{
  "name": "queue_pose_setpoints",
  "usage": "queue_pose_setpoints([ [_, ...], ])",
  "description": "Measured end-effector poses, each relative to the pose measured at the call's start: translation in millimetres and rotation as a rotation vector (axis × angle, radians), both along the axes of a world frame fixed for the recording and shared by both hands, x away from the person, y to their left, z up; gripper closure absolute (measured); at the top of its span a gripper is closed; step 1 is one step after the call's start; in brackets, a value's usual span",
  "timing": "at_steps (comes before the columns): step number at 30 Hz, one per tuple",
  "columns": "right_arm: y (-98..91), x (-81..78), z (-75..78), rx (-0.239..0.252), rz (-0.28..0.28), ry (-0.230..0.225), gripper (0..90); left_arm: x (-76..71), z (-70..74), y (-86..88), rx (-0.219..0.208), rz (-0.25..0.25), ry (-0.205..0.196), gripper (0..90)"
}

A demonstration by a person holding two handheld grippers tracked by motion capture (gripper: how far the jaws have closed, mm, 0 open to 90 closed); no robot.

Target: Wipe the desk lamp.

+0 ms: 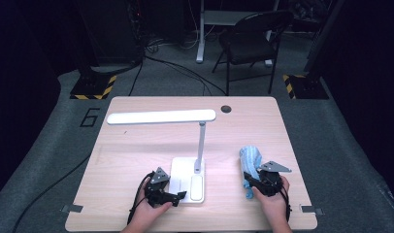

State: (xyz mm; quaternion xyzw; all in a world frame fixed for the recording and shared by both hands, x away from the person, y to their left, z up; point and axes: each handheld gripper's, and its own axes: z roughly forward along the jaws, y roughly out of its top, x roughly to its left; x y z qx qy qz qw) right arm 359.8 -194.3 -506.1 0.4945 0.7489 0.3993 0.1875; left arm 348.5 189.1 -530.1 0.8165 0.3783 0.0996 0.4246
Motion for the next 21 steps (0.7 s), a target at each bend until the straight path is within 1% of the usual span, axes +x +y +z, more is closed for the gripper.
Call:
queue_pose_setpoints([
  [3,-1.5,1.8,-3.0,0.006,-0.005,0.009,60.9,0.0,0.0,0.0,0.0,0.0,0.0,6.9],
  [5,-2.9,2.5,-3.8,0.007,0.002,0.005,58.5,0.0,0.0,0.0,0.0,0.0,0.0,6.9],
  [7,-1.8,1.5,-4.2,0.017,-0.01,0.009,55.5,0.0,0.0,0.1,0.0,0.0,0.0,6.9],
  [8,-2.0,1.8,-4.4,0.006,-0.005,0.0,54.0,0.1,0.0,0.1,0.0,0.0,0.001,6.9],
  [10,-0.4,0.6,-3.2,0.005,-0.013,0.003,51.2,0.3,0.6,0.7,0.003,-0.008,0.009,6.9],
  [12,0.4,0.0,-2.0,0.003,-0.016,-0.011,49.6,0.5,0.6,0.9,0.005,-0.008,0.008,6.9],
  [13,0.5,-0.3,-0.9,0.003,-0.013,-0.015,48.2,0.4,-0.1,0.3,-0.001,0.0,0.003,6.8],
  [14,1.2,-1.4,0.8,0.006,-0.024,-0.016,47.4,0.5,-0.1,0.6,-0.001,-0.001,0.006,6.8],
  [15,0.9,-1.8,3.1,0.002,-0.017,-0.027,47.1,0.6,-0.3,0.5,-0.005,-0.001,0.005,6.9],
  [17,1.2,-3.9,7.0,0.01,-0.021,-0.037,46.2,0.6,-0.4,0.5,-0.006,-0.001,0.004,6.9],
  [19,1.7,-5.5,10.8,0.003,-0.019,-0.058,45.3,0.5,-0.5,0.5,-0.007,-0.001,0.004,6.9],
  [21,3.3,-7.6,14.3,0.001,-0.021,-0.07,44.9,0.3,-0.2,1.0,-0.002,-0.005,0.005,6.9],
])
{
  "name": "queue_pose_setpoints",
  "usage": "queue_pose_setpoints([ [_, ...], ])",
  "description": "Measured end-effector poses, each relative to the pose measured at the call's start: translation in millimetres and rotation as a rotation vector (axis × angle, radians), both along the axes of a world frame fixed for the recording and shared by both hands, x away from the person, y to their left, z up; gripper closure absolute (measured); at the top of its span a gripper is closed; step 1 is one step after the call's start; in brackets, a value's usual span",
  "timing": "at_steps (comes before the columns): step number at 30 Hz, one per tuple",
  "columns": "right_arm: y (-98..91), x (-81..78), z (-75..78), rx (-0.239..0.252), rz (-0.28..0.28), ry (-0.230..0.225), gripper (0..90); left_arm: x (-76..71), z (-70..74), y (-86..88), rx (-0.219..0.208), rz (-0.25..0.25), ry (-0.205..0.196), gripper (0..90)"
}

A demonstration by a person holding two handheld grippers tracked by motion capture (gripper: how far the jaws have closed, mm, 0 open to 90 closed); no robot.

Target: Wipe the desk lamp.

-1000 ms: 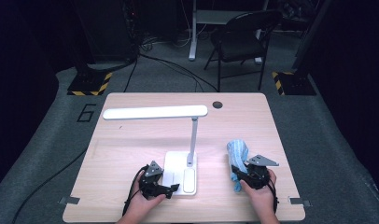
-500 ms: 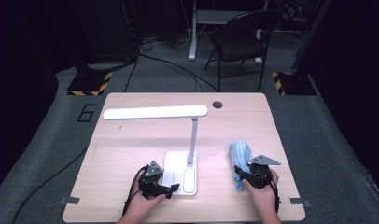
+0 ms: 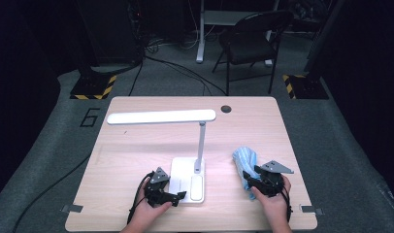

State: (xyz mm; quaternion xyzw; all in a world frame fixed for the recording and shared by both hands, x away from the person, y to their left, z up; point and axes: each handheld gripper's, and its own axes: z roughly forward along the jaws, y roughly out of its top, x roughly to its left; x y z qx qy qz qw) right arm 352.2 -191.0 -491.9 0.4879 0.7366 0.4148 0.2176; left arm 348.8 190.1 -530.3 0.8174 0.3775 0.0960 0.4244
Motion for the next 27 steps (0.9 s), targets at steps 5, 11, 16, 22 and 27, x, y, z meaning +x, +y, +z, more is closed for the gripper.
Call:
queue_pose_setpoints([
  [5,3.6,-4.4,7.2,-0.006,-0.002,-0.047,44.5,-0.5,0.1,0.9,-0.001,-0.006,-0.003,7.3],
  [11,8.5,-10.8,16.7,-0.003,0.014,-0.091,44.7,-2.8,0.5,1.8,-0.009,-0.001,0.007,9.3],
  [16,20.4,-13.1,21.9,-0.002,0.057,-0.102,45.2,-5.1,2.6,1.4,0.016,-0.011,-0.008,10.3],
  [22,39.5,-8.6,26.4,0.014,0.138,-0.087,46.3,-8.4,4.7,1.5,0.027,-0.014,-0.009,13.1],
  [27,57.8,0.2,27.8,0.027,0.192,-0.077,46.7,-9.3,4.4,2.9,0.02,-0.009,-0.001,14.1],
])
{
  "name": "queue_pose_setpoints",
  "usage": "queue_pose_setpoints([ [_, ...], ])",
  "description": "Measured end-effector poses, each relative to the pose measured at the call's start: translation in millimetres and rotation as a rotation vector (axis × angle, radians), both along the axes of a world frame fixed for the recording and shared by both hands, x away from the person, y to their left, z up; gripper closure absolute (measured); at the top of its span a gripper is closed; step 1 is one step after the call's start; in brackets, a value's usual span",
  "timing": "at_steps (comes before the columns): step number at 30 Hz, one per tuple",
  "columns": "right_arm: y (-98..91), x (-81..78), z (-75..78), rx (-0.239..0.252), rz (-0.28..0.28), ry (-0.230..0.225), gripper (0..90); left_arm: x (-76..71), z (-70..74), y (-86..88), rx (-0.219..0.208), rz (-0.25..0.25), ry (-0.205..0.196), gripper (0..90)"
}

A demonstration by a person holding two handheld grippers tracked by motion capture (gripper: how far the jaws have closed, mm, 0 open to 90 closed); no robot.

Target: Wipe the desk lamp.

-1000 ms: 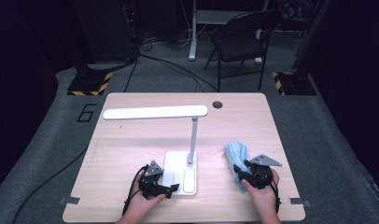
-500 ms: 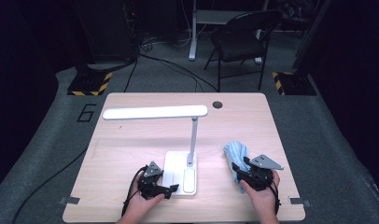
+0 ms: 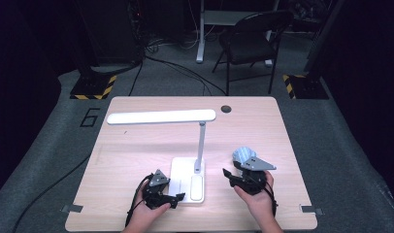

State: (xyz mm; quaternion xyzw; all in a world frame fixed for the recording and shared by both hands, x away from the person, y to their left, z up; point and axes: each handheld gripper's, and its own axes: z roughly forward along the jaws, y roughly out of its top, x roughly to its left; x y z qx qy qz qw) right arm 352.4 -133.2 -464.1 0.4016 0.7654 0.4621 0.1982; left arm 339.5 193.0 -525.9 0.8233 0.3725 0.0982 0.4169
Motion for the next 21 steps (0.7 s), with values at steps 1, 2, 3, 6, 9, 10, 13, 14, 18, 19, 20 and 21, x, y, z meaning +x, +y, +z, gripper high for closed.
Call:
queue_pose_setpoints([
  [1,4.0,2.7,0.4,0.011,0.014,0.006,46.7,-0.2,-0.6,-0.4,-0.005,0.007,-0.003,14.2],
  [2,7.2,4.6,1.1,0.016,0.028,0.015,46.7,-0.2,-0.5,-0.3,-0.004,0.006,-0.002,14.2],
  [3,9.8,6.0,2.0,0.017,0.032,0.019,46.7,-0.1,-0.5,-0.3,-0.006,0.004,-0.001,14.4],
  [6,22.4,12.8,5.9,0.043,0.065,0.022,46.6,-1.0,-1.7,-2.9,-0.026,-0.009,0.019,16.1],
  [9,36.0,19.8,9.7,0.045,0.093,0.016,46.6,-2.3,-2.1,-6.9,-0.029,-0.023,0.019,16.8],
  [10,41.1,22.6,10.6,0.036,0.101,0.013,46.6,-3.0,-1.6,-7.7,-0.03,-0.028,0.029,16.9],
  [13,51.2,26.7,11.9,0.032,0.127,0.013,46.5,-3.5,-1.5,-9.1,-0.022,-0.045,0.018,17.1],
  [14,54.3,27.3,12.4,0.03,0.13,0.02,46.5,-4.4,-1.5,-9.9,-0.026,-0.037,0.025,17.2],
  [18,64.3,33.3,11.7,0.036,0.139,0.015,46.4,-3.3,-0.3,-7.5,-0.011,-0.06,0.016,18.7],
  [19,66.4,35.0,12.1,0.033,0.137,0.018,46.6,-4.3,-0.5,-7.7,-0.028,-0.045,0.032,19.9],
  [20,68.6,36.1,12.5,0.034,0.13,0.025,47.0,-4.6,0.2,-6.5,-0.037,-0.041,0.043,21.7],
  [21,71.3,38.2,13.0,0.034,0.132,0.021,47.7,-4.4,-0.2,-6.0,-0.038,-0.039,0.035,23.7],
])
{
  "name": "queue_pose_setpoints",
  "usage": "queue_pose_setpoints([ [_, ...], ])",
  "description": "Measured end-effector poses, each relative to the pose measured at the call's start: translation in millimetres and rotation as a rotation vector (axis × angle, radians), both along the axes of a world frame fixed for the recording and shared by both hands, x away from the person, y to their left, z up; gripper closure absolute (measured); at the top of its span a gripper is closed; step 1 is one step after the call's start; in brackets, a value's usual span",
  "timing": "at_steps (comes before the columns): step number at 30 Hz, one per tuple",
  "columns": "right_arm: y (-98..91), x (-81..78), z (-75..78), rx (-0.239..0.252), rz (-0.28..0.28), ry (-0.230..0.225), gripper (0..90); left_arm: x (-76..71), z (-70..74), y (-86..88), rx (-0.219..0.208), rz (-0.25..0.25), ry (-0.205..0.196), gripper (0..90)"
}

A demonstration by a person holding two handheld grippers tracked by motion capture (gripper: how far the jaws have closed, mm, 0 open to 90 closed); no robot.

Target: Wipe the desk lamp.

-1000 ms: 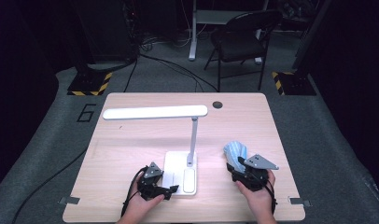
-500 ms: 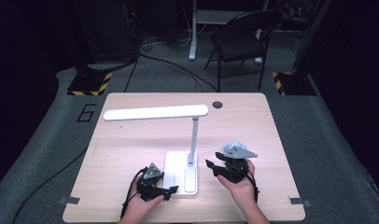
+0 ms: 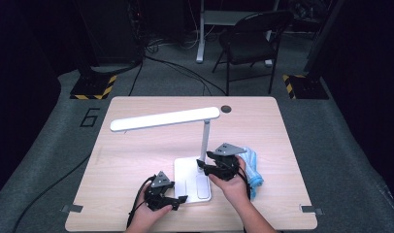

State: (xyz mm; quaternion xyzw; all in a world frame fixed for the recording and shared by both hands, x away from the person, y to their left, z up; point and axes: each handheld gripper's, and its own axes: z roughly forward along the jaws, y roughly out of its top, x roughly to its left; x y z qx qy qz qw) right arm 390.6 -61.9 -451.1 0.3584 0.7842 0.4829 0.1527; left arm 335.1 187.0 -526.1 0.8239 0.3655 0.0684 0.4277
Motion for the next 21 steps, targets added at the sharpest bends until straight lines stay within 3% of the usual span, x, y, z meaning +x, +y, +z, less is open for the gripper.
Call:
queue_pose_setpoints([
  [5,4.7,6.3,2.1,-0.012,-0.031,-0.006,54.0,1.4,1.4,5.5,0.011,-0.017,0.003,26.6],
  [6,4.2,7.5,2.4,-0.009,-0.04,0.006,57.4,2.1,1.3,6.8,0.02,-0.013,-0.013,26.8],
  [8,2.6,11.0,2.4,-0.014,-0.043,0.004,62.9,2.2,1.3,9.4,0.008,0.003,-0.006,26.9],
  [13,6.6,11.7,2.3,-0.005,-0.039,0.014,67.0,6.6,5.6,21.0,-0.005,0.039,-0.011,26.9],
  [21,24.7,15.1,5.0,-0.021,0.045,0.012,75.6,9.9,8.6,33.1,-0.001,0.068,-0.017,28.3],
])
